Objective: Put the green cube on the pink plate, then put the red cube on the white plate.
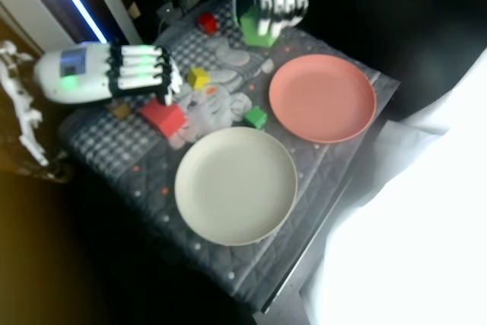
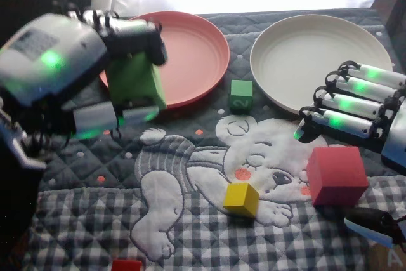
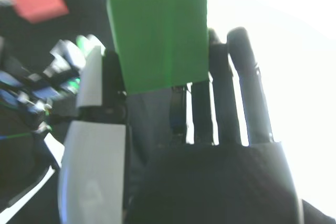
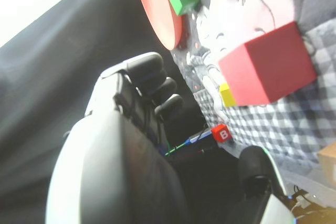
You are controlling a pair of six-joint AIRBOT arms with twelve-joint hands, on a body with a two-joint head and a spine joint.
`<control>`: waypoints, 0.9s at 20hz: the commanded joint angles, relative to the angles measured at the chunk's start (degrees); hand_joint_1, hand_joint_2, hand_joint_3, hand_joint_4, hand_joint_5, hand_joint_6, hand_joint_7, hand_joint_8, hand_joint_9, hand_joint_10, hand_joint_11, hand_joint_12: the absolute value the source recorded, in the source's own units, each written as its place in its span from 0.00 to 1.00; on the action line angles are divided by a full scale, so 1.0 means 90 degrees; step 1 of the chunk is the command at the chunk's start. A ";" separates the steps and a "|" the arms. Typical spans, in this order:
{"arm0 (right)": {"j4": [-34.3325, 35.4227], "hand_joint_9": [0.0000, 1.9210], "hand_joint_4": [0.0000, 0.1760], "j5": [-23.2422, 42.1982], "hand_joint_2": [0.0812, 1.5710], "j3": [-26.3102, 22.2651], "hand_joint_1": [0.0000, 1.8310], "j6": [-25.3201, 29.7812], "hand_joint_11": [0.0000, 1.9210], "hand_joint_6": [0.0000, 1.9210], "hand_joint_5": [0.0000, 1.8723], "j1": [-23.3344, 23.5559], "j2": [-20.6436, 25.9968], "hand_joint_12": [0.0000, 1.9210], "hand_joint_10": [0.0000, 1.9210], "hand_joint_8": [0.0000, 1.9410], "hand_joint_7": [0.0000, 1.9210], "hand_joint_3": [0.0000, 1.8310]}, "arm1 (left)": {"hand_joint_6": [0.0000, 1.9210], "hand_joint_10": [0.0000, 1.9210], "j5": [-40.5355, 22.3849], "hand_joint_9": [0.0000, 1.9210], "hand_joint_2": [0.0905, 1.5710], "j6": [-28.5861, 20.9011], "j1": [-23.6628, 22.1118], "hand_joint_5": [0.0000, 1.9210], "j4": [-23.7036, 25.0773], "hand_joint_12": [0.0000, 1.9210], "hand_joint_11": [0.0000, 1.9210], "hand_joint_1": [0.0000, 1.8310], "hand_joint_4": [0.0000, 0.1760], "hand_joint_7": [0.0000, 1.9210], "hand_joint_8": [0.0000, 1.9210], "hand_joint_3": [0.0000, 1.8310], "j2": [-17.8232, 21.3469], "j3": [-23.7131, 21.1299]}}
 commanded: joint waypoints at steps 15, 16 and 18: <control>0.0109 0.00 0.00 -0.0737 0.31 0.0052 0.43 0.0024 0.00 0.51 0.06 0.0015 -0.0077 0.91 0.63 0.44 0.09 0.41 | 0.71 0.63 0.2023 0.40 0.78 -0.0009 -0.1757 0.34 -0.0628 0.86 0.30 0.64 0.00 0.44 0.71 0.00 -0.1694 0.2274; 0.0109 0.00 0.00 -0.0737 0.30 0.0061 0.40 0.0024 0.00 0.52 0.06 0.0015 -0.0091 0.91 0.62 0.44 0.09 0.43 | 0.68 0.66 0.2201 0.40 0.77 -0.0009 -0.1780 0.35 -0.0697 0.88 0.32 0.65 0.00 0.44 0.72 0.00 -0.1822 0.2456; 0.0109 0.00 0.00 -0.0737 0.31 0.0075 0.37 0.0025 0.00 0.51 0.07 0.0016 -0.0109 0.89 0.62 0.43 0.10 0.42 | 0.65 0.68 0.2413 0.39 0.77 -0.0009 -0.1811 0.37 -0.0770 0.91 0.30 0.64 0.00 0.44 0.72 0.00 -0.1962 0.2651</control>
